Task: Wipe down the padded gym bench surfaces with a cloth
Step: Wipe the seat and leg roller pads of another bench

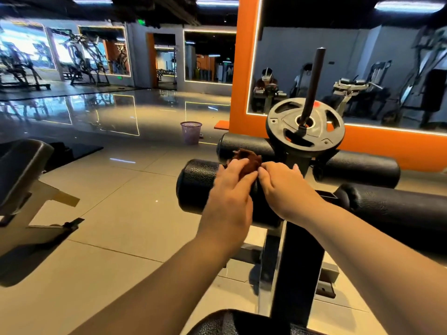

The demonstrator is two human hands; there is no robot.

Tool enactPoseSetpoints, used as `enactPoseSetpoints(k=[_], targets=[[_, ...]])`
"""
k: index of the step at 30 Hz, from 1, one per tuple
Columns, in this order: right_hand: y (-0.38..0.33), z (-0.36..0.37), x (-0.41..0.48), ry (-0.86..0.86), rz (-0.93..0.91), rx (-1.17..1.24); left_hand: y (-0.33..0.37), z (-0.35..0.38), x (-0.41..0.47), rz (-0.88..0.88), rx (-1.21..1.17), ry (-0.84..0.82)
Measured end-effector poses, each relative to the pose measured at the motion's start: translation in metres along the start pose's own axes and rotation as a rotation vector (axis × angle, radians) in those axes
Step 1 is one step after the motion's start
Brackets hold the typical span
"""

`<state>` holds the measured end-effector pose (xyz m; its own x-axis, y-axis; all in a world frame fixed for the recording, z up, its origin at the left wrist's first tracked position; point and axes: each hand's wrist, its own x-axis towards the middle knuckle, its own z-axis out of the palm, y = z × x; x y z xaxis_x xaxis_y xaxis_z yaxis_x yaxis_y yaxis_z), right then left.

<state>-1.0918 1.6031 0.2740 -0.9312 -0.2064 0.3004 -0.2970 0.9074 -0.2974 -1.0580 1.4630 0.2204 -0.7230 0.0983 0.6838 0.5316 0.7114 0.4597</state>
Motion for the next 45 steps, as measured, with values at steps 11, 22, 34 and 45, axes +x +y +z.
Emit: enactPoseSetpoints(k=[11,22,34,45], targets=[[0.004,0.005,-0.026,0.052,-0.124,-0.241,-0.007,-0.003,0.011,-0.229,-0.037,0.194],[0.009,0.007,-0.045,0.047,-0.163,-0.305,-0.035,-0.024,0.015,-0.356,-0.036,0.305],[-0.001,0.010,-0.038,0.007,-0.165,-0.178,-0.033,-0.019,0.021,-0.397,-0.053,0.327],[-0.007,0.020,-0.040,0.165,-0.161,-0.304,-0.027,-0.009,0.004,-0.201,0.026,0.215]])
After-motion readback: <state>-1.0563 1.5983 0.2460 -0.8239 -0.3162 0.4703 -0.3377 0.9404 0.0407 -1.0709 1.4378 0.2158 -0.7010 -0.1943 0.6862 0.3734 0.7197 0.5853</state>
